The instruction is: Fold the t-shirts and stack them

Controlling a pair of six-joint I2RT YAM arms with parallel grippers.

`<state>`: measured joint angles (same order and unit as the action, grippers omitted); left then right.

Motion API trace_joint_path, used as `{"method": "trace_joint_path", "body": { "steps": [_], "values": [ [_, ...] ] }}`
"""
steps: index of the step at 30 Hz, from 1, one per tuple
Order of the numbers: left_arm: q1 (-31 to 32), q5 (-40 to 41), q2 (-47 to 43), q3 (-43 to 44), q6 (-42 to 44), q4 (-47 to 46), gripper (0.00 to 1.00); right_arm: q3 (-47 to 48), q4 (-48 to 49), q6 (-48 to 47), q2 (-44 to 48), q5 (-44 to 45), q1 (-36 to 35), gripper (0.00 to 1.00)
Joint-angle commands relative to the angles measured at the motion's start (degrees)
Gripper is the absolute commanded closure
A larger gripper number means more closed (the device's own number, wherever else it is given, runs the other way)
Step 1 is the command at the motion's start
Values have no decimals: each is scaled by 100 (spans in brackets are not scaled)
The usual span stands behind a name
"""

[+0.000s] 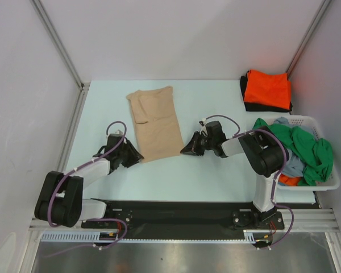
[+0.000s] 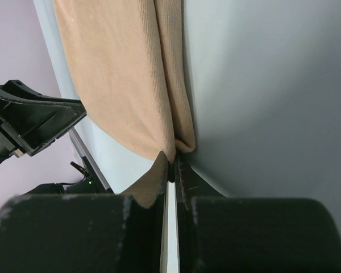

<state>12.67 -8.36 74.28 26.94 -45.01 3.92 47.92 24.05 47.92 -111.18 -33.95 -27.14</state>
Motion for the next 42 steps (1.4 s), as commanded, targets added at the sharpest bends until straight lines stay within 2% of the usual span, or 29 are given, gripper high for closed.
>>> {"method": "trace_joint_path", "body": {
  "steps": [1, 6, 9, 10, 11, 12, 13, 18, 20, 23, 25, 29, 30, 31, 34, 35, 39, 42],
  "values": [
    [175, -78, 130, -40, -7, -128, 59, -72, 135, -28, -106, 29, 15, 100],
    [271, -104, 209, -75, -60, -216, 57, -90, 117, -11, -106, 56, 7, 100],
    [289, -78, 175, -127, -69, -243, 64, -107, 126, -2, -97, 82, 15, 100],
    [289, -69, 148, -145, -69, -252, 68, -108, 126, -2, -97, 73, 7, 100],
    [289, -61, 139, -162, -69, -252, 81, -108, 126, -2, -97, 73, 15, 100],
    [289, -43, 122, -154, -69, -243, 87, -116, 135, -2, -89, 73, 7, 100],
    [289, -34, 130, -145, -34, -234, 100, -116, 135, -11, -80, 73, 7, 100],
    [464, 27, -141, 57, 124, 265, 100, -283, 144, 15, 209, 29, 15, 100],
    [552, 89, -562, 57, 116, 512, 100, -476, 100, 94, 403, 20, 7, 100],
    [1007, 106, -1309, 66, -7, 1170, 100, -766, -303, 51, 938, 108, -81, 100],
    [1281, 264, -1948, 118, -138, 1827, 100, -863, -891, -54, 1516, 231, -265, 100],
    [1809, 607, -2838, 320, -429, 2919, 100, -855, -2674, -125, 2853, 1556, -862, 100],
    [1975, 608, -3005, 329, -499, 3086, 100, -872, -3313, -3, 3126, 1828, -994, 100],
    [2064, 642, -3329, 338, -639, 3262, 100, -890, -3598, 85, 3711, 2301, -1274, 100],
    [2389, 722, -3964, 408, -937, 3913, 100, -942, -4530, 453, 4444, 2979, -1688, 100],
    [2529, 713, -4122, 452, -1000, 4219, 100, -969, -4889, 559, 4821, 3148, -2020, 100],
    [2846, 660, -4694, 663, -1264, 4713, 100, -829, -5586, 1227, 5421, 3781, -2980, 100],
    [2917, 599, -4757, 1067, -1203, 5046, 100, -522, -6052, 1606, 5536, 4238, -3482, 100]
  ]
}}
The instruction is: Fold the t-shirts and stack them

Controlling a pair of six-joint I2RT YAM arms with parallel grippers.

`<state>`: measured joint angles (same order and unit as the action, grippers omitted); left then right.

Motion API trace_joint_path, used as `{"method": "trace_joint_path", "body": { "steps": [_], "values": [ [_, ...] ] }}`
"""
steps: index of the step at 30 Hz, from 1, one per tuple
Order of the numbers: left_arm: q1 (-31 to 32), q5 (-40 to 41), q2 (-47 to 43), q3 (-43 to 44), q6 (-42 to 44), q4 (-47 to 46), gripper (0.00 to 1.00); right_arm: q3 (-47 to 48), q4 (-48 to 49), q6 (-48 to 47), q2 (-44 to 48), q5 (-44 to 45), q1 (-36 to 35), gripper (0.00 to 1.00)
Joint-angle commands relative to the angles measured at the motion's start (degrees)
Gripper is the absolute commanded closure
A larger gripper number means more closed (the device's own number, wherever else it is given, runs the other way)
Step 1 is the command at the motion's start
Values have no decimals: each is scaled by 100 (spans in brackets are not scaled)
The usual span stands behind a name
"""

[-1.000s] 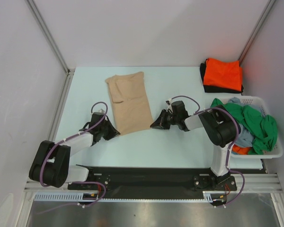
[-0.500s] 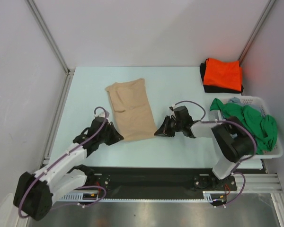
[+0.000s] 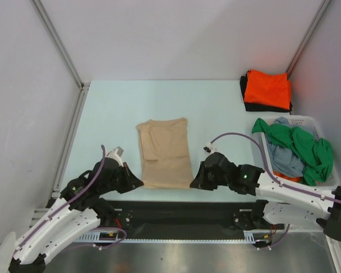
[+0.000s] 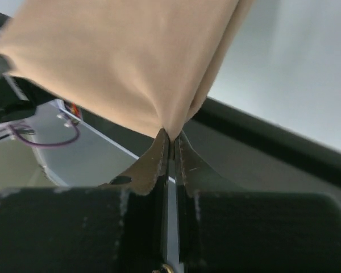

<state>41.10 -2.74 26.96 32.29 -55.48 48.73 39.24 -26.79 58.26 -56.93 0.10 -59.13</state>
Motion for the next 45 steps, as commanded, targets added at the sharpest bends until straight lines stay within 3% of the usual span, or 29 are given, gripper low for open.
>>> {"method": "trace_joint_path", "body": {
  "steps": [1, 5, 12, 20, 29, 45],
  "values": [
    [73, 150, 28, 837, -86, 646, 100, 678, -1117, 599, 85, 1051, -309, 100],
    [73, 686, 563, 1647, 353, 945, 100, 1663, -1802, 48, -221, 1510, -56, 100],
    [-128, 1250, 1845, 2597, 1047, 867, 100, 2816, -1883, -1069, -1223, 1081, 1122, 100],
    [-1647, 345, 2902, 2975, 1927, 120, 100, 3668, -1611, -1870, -2584, 544, 1975, 100],
    [-2615, -130, 4360, 3336, 2437, -487, 100, 4723, -1356, -2442, -3930, 123, 2512, 100],
    [-3170, -323, 7226, 4680, 2586, -663, 100, 6603, -1452, -3022, -6145, -97, 2995, 100]
  ]
}}
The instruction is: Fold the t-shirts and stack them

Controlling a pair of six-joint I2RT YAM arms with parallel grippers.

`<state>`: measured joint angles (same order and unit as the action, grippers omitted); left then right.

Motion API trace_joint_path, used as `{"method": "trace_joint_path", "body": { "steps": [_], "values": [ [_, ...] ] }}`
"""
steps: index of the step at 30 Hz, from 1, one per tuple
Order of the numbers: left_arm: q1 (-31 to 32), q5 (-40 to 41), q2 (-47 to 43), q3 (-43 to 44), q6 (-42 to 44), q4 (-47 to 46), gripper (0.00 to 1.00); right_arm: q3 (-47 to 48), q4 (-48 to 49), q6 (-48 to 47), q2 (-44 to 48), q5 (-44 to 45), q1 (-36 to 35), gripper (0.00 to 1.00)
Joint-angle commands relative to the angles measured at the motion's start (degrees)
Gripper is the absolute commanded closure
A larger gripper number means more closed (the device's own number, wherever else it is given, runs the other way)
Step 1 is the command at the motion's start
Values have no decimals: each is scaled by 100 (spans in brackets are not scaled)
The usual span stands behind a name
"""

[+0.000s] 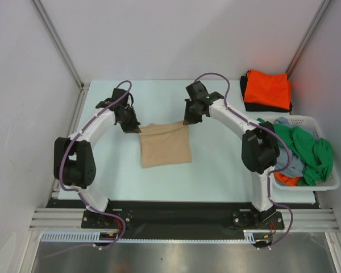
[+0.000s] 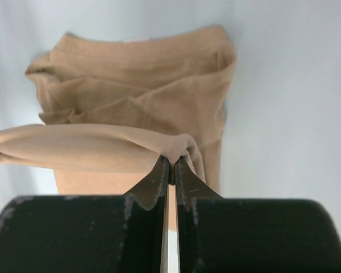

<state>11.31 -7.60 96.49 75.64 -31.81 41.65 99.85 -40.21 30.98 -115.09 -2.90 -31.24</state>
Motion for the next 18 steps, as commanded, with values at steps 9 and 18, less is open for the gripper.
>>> {"method": "trace_joint_path", "body": {
  "steps": [9, 18],
  "values": [
    [-674, 12, 1346, 1802, 281, 684, 61, 2379, -829, -628, -1709, -334, 540, 47],
    [-280, 189, -479, 798, 396, 556, 23, -396, 429, -524, 809, -166, 286, 25]
  ]
}}
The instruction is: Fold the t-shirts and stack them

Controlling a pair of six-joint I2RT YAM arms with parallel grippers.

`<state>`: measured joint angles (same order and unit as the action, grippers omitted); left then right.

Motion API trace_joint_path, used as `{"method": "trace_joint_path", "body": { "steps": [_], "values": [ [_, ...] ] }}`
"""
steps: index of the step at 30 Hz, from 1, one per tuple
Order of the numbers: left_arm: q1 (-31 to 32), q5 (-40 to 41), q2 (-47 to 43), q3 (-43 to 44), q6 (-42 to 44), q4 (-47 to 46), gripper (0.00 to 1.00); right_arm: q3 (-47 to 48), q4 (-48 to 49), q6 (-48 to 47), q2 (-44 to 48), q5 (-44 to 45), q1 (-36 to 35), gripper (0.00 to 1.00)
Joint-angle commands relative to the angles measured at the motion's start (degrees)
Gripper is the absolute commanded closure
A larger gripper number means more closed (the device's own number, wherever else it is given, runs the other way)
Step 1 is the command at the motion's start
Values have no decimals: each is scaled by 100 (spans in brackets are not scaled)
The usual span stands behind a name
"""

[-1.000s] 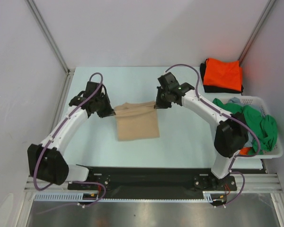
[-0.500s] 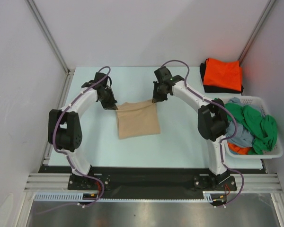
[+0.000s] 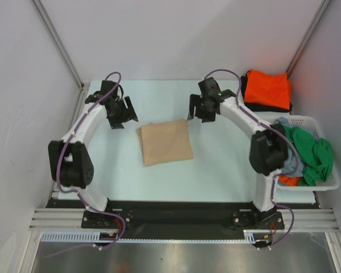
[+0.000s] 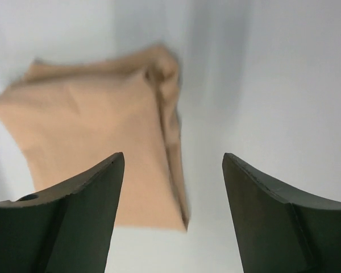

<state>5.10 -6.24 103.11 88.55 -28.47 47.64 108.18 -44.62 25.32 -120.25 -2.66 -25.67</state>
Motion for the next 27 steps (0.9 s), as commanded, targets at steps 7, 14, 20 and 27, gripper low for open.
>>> {"method": "trace_joint_path", "body": {
  "steps": [7, 14, 20, 27],
  "values": [
    [1579, -483, -2496, -2752, -484, -1255, 24, -3987, 2939, 597, 2480, -2238, -535, 32],
    [1775, -1336, -2419, -4029, -827, -2811, 27, -5350, 4355, 913, 1865, -2784, -518, 38],
    [1775, -311, -1611, -4321, -591, -2498, 29, -5817, 4683, 1177, 1688, -2496, -632, 41],
    [1669, 1704, -1495, -3127, 34, -661, 28, -5800, 3602, 1616, 2233, -1397, -2238, 41]
  ]
}}
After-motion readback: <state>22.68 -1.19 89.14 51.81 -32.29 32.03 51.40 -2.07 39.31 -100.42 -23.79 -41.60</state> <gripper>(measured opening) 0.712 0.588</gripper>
